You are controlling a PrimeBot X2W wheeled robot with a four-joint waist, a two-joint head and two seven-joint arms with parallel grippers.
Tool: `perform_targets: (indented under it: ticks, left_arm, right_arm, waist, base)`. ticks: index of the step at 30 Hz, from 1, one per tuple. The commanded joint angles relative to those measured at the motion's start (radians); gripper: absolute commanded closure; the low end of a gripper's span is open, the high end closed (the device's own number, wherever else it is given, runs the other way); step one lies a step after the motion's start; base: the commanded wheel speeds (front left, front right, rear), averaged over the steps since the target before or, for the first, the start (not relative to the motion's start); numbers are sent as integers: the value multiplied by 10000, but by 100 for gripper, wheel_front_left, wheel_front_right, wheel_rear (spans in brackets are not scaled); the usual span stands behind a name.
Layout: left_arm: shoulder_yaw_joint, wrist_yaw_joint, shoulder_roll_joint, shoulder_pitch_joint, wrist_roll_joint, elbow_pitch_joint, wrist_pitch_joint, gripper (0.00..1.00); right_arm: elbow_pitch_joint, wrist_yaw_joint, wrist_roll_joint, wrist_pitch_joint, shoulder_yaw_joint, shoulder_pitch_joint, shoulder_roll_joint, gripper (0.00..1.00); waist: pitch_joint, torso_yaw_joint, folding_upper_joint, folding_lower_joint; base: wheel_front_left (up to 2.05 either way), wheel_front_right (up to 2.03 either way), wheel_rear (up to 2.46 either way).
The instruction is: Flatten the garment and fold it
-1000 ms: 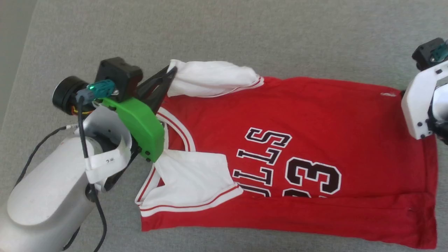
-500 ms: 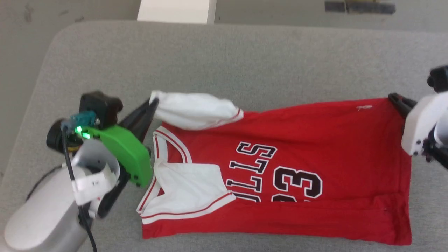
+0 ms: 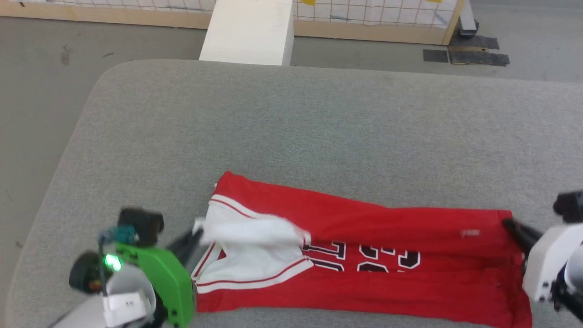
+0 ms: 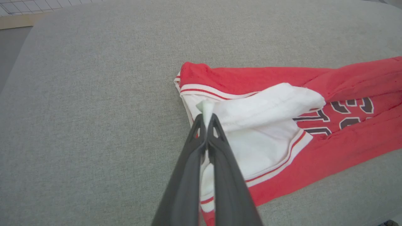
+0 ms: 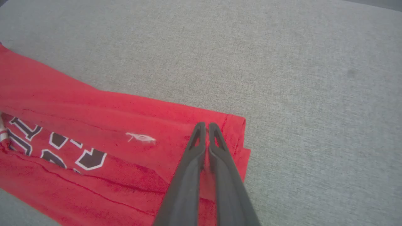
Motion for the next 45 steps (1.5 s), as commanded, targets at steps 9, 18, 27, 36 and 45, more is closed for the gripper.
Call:
perform_targets:
  ticks: [9,18,27,36,45]
  left_arm:
    - [-799,-550,-49,453,-270,1072,647,100]
    - [-1162,-1118,-545,137,-227,2412,658,100]
    - [-1184,-1681,-1082,-195,122,3159,-468,0]
    - [-466,-1271,-1580,-188,532,2936,-2687,0]
    - [1611,-347,-2561,627,1516,2352,-4600,0]
  right_arm:
    - [-434,-13,-254,1057,513,1102,-708,100]
    - [-317,-13,-408,1678,1105,955,-926,100]
    - [-366,-13,-8,1868,1201,724,-922,0]
    - [-1084,-13,528,2256,-154,896,-325,0]
    - [-1269,-13,-867,2734,-2321,1606,1753,0]
  waist:
    - [203,49,0,1]
    - [351,-3,0,1]
    - [-103,21,0,1]
    - [-929,99,0,1]
    - [-1042,145,0,1]
  base:
    - [0,0,0]
    - [0,0,0]
    - [0,0,0]
    - [0,0,0]
    - [0,0,0]
